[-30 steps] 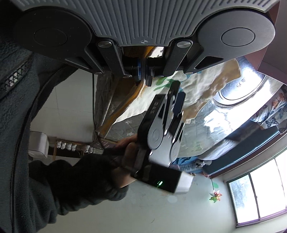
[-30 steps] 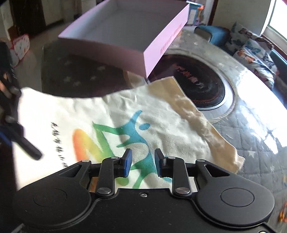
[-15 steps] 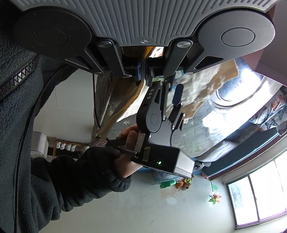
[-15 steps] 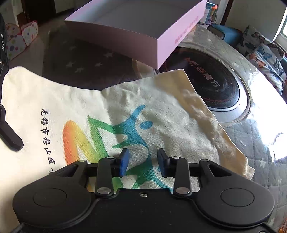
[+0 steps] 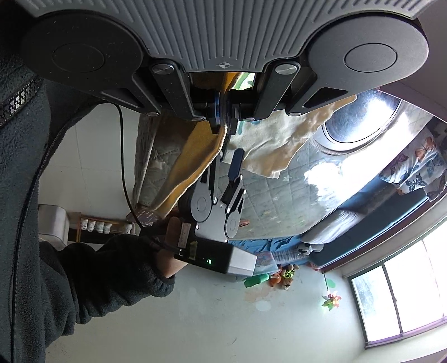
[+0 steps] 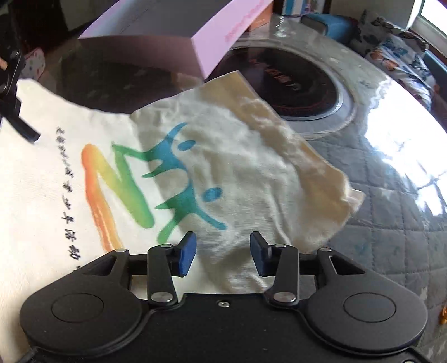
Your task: Fold shopping bag
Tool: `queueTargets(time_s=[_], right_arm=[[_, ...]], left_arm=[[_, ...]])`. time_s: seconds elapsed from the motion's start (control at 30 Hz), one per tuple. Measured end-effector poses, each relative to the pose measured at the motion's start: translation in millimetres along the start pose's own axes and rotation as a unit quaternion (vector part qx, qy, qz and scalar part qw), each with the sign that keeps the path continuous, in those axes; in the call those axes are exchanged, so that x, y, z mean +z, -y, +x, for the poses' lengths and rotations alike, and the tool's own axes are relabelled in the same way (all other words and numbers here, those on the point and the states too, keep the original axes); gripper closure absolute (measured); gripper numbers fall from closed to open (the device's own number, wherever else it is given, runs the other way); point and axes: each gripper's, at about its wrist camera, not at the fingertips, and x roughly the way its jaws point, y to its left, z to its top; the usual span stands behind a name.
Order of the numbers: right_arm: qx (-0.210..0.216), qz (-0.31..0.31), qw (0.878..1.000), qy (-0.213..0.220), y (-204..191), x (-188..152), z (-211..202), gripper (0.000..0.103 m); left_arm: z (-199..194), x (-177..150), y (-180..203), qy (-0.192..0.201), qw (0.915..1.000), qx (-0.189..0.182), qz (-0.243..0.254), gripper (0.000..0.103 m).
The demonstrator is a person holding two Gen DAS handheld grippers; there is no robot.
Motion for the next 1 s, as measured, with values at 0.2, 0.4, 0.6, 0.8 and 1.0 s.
queueTargets(time_s=[0.2,0.4,0.6,0.8,1.0], right_arm=[[0.010,-0.032,0.999,-0.001,-5,4,11,0.054],[-0.002,-0.002,1.000,0.009,9,1,-2,0.053],[-0.054,0.062,0.995,0.049,28,-18,-37,0.048],[-0.096,0.132,0.984,0.075,44,-44,-61,0.048],[-0.125,0.158,0.975,0.094,43,-60,-79,0.047]], left_arm=[[-1,5,-2,-0.001,1.0000,0.008,0.004,0.098],[2,9,-12,-0.001,0.9998,0.019,0.008,0.098],[17,14,-32,0.004,0.9994,0.036,0.004,0.098],[39,16,-56,0.004,0.9981,0.060,-0.008,0.098],[62,19,-80,-0.001,0.9964,0.083,-0.014,0.098]])
